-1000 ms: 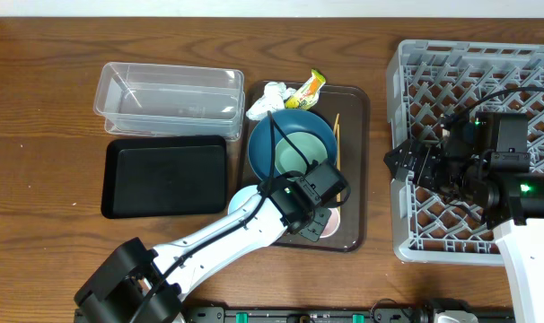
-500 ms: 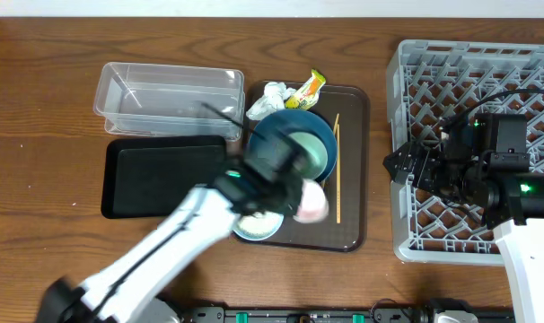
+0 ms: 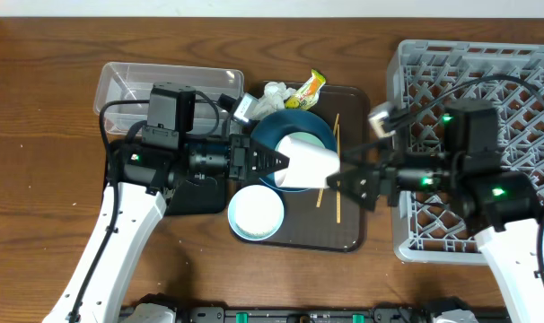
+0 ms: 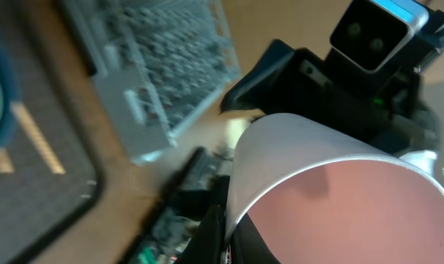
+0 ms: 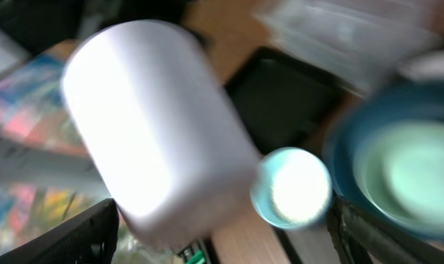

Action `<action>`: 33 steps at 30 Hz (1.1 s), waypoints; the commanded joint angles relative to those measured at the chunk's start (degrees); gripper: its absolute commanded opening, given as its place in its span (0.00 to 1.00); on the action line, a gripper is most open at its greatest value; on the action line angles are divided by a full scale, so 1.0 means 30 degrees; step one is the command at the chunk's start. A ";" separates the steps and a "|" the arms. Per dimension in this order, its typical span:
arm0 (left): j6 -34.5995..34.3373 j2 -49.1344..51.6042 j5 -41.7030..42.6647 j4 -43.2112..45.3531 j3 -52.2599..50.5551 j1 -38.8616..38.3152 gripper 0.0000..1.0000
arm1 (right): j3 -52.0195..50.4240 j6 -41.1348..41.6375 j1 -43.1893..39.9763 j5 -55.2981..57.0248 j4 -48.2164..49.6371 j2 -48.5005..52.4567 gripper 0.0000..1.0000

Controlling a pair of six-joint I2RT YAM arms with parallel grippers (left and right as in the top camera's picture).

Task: Sort waste into correct bins and load items into the dishwasher rack
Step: 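Lift the pink cup and hand it to the right gripper, then place the pink cup into the dish rack with the right gripper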

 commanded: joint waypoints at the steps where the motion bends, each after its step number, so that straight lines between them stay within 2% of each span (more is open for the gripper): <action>1: 0.0459 -0.0036 0.3126 0.0073 0.0350 0.0015 0.06 | 0.0328 0.0306 0.1049 -0.1013 0.1413 0.0044 0.89; 6: 0.0452 -0.0036 0.3118 0.0073 0.0350 0.0015 0.06 | 0.0328 0.1304 0.1931 -0.0685 0.3555 0.0044 0.87; 8: 0.0452 -0.0036 0.3118 0.0073 0.0350 0.0015 0.06 | 0.0328 0.1413 0.2324 -0.0561 0.3825 0.0044 0.78; 15: 0.0459 -0.0036 0.3096 0.0087 0.0350 0.0022 0.06 | 0.0328 0.1413 0.2798 -0.0073 0.3730 0.0044 0.65; 17: 0.0459 -0.0036 0.3096 0.0087 0.0350 0.0022 0.07 | 0.0328 0.1552 0.2783 0.0809 0.3577 0.0036 0.54; 18: 0.0459 -0.0036 0.3096 0.0087 0.0350 0.0022 0.13 | 0.0328 0.1676 0.2739 0.1384 0.3461 0.0036 0.52; 19: 0.0459 -0.0036 0.3096 0.0087 0.0350 0.0022 0.23 | 0.0328 0.1792 0.2667 0.1931 0.3315 0.0007 0.52; 21: 0.0459 -0.0036 0.3089 0.0080 0.0350 0.0022 0.62 | 0.0328 0.1953 0.2324 0.3111 0.2856 -0.0124 0.49; 22: 0.0459 -0.0036 0.3089 0.0087 0.0350 0.0022 0.77 | 0.0328 0.2178 0.1982 0.3891 0.2484 -0.0284 0.49; 24: 0.0466 -0.0036 0.3075 0.0087 0.0350 0.0022 0.83 | 0.0335 0.2922 0.1231 0.5595 0.1617 -0.0641 0.48; 29: 0.0474 -0.0102 0.2812 0.0073 0.0350 0.0044 0.87 | 0.0335 0.5049 -0.1945 1.1854 -0.2208 -0.1843 0.51; 33: 0.0466 -0.0874 0.0641 0.0066 0.0350 0.0036 0.88 | 0.0335 0.7227 -0.5246 1.8047 -0.5639 -0.2215 0.54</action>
